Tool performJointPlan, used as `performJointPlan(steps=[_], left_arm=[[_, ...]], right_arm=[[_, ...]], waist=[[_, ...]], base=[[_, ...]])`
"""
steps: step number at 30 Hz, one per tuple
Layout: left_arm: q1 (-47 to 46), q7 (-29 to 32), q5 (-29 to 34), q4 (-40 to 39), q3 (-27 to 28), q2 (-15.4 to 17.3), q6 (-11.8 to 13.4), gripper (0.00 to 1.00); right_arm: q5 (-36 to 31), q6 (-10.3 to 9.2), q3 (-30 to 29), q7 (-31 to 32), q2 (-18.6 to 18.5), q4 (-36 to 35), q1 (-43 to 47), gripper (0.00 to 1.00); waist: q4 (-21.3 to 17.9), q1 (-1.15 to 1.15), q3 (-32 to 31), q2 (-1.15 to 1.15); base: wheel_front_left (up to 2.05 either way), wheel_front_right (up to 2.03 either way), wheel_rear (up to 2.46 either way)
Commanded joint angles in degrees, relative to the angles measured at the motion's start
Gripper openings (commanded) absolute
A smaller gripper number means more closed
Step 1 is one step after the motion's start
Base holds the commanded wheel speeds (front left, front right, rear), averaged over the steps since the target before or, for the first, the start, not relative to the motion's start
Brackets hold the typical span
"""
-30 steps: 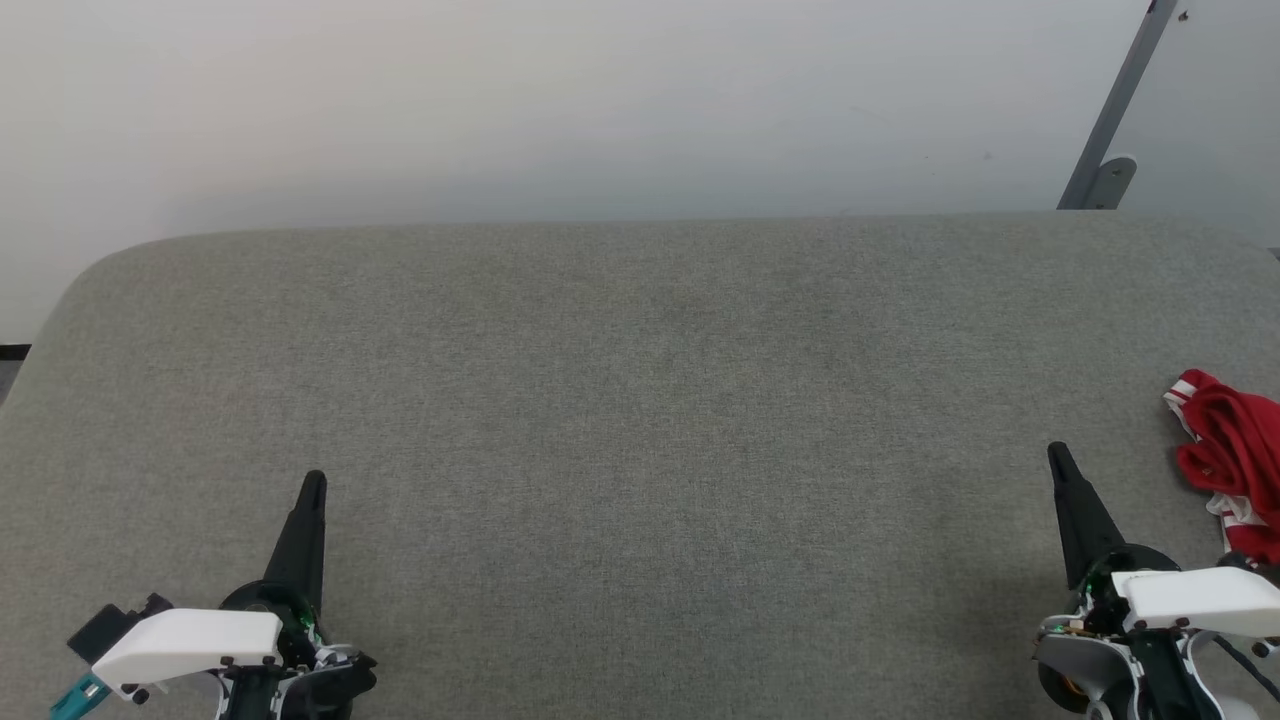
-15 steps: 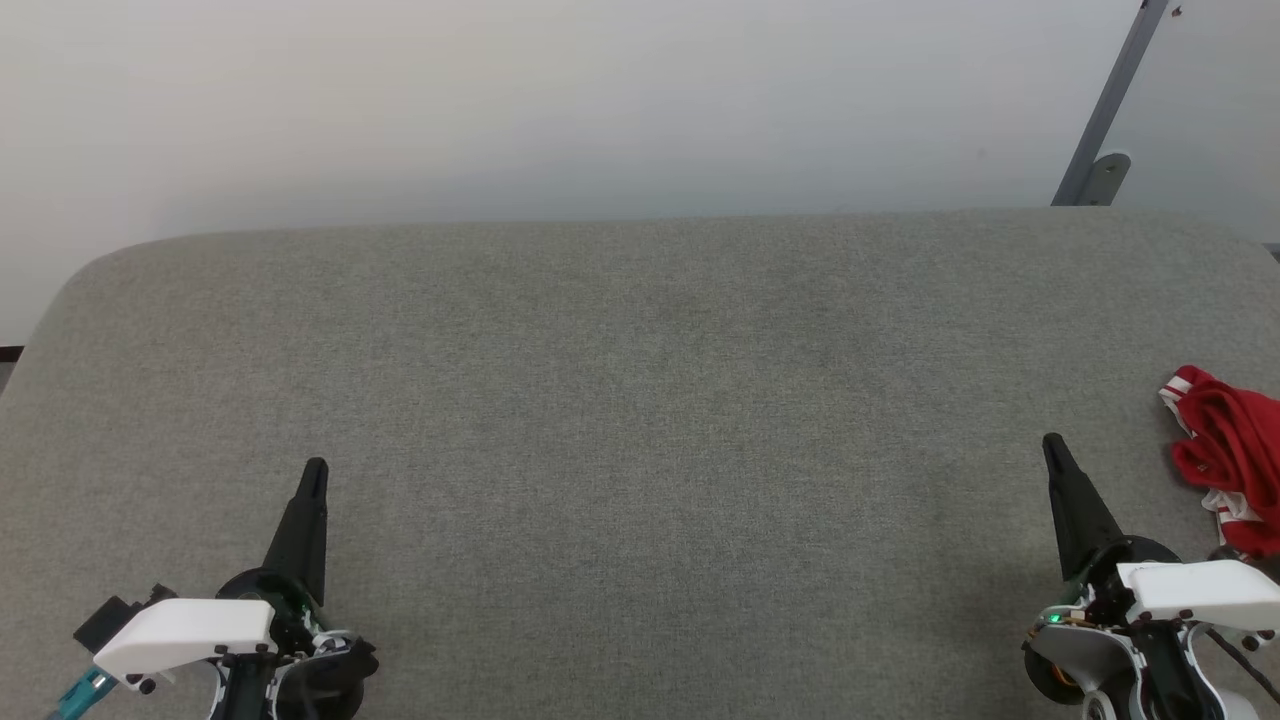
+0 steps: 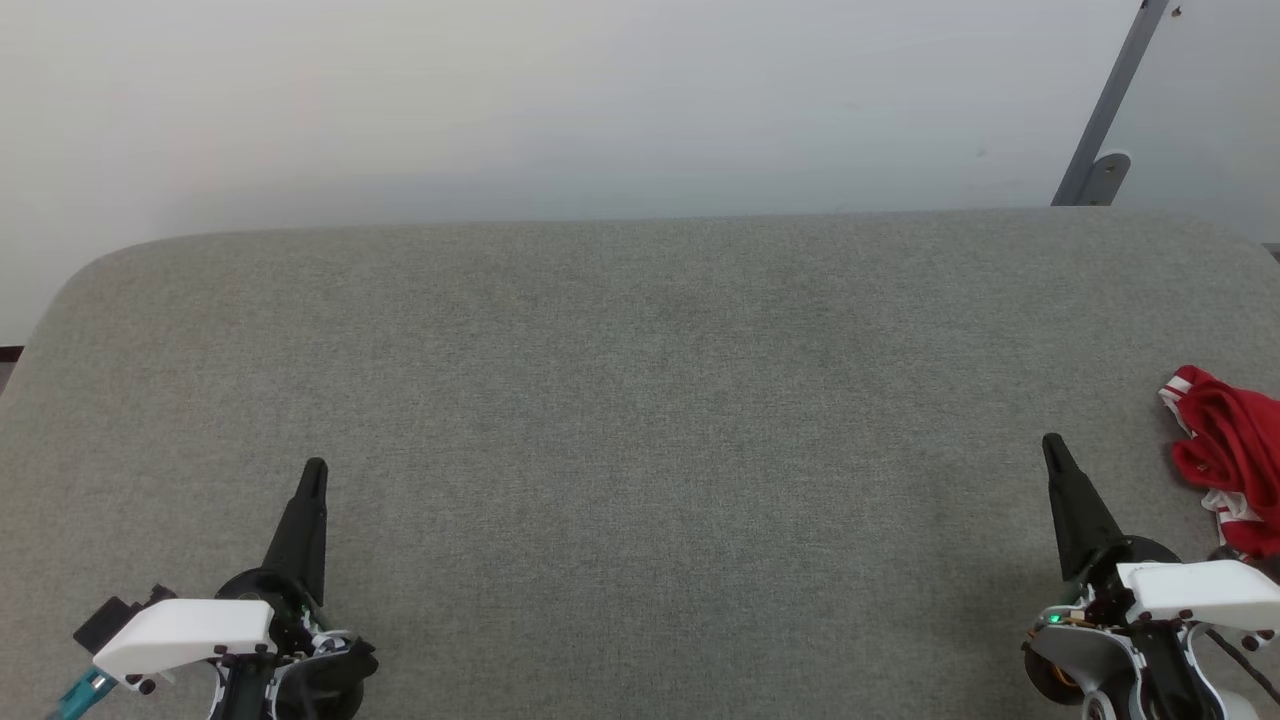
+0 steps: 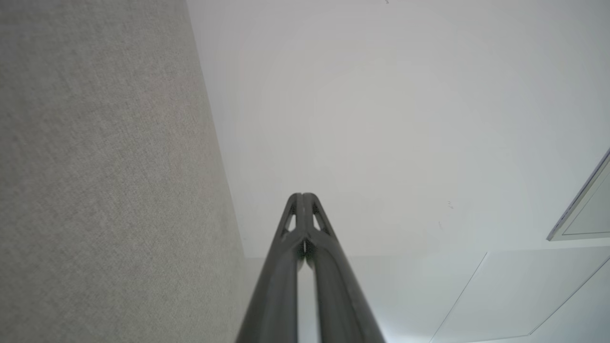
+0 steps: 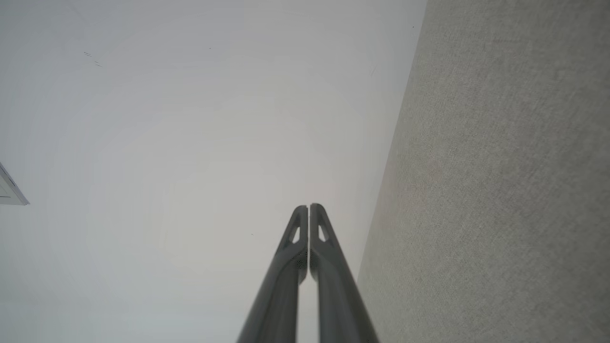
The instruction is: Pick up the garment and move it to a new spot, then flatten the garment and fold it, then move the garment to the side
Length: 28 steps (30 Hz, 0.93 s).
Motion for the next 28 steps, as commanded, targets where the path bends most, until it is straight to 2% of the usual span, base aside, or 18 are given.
performJointPlan(steps=[1, 28], left_arm=[[-0.66, 0.30, 0.16, -0.01, 0.24, -0.09, 0.13, 0.00], [-0.70, 0.47, 0.43, 0.00, 0.53, -0.28, 0.13, 0.00]], right_arm=[[0.21, 0.00, 0.10, 0.10, 0.06, 0.01, -0.28, 0.00], [0.22, 0.00, 0.10, 0.09, 0.06, 0.00, -0.27, 0.00]], waist=[[0.00, 0.00, 0.00, 0.00], [0.00, 0.00, 0.00, 0.00]], base=[[0.00, 0.00, 0.00], [0.00, 0.00, 0.00]])
